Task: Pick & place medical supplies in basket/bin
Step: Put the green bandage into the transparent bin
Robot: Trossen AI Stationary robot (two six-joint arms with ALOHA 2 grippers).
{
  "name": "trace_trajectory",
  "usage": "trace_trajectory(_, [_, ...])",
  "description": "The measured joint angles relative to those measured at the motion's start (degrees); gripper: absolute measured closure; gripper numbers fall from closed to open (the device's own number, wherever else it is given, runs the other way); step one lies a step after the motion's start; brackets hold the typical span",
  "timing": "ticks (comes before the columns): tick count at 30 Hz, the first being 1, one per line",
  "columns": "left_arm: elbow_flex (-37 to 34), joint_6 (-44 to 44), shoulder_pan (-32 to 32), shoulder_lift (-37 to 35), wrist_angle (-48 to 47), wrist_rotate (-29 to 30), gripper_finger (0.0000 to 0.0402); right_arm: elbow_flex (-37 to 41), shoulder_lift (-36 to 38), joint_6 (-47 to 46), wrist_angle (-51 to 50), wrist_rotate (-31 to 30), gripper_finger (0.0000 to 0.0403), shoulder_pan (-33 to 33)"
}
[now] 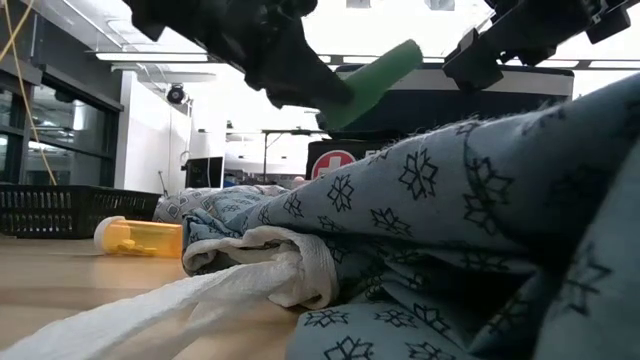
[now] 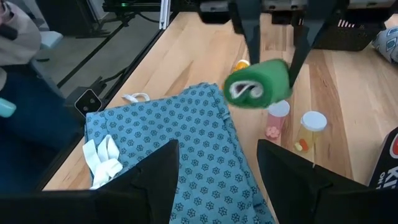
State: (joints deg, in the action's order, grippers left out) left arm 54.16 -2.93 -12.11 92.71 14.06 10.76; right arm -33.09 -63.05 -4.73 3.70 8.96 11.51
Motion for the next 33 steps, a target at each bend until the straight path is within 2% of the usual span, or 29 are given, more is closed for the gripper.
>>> trace_trajectory(21, [0.0,-0.5,-1.5,1.8,12.4,0.0,0.0271,0.0,0.0,0.0,0.0,0.0,0.0199,0.0])
trace_trajectory(33, [0.0,-0.5,-1.3,1.8,13.6,0.0,0.0271,0.0,0.0,0.0,0.1,0.1,0.0199,0.0])
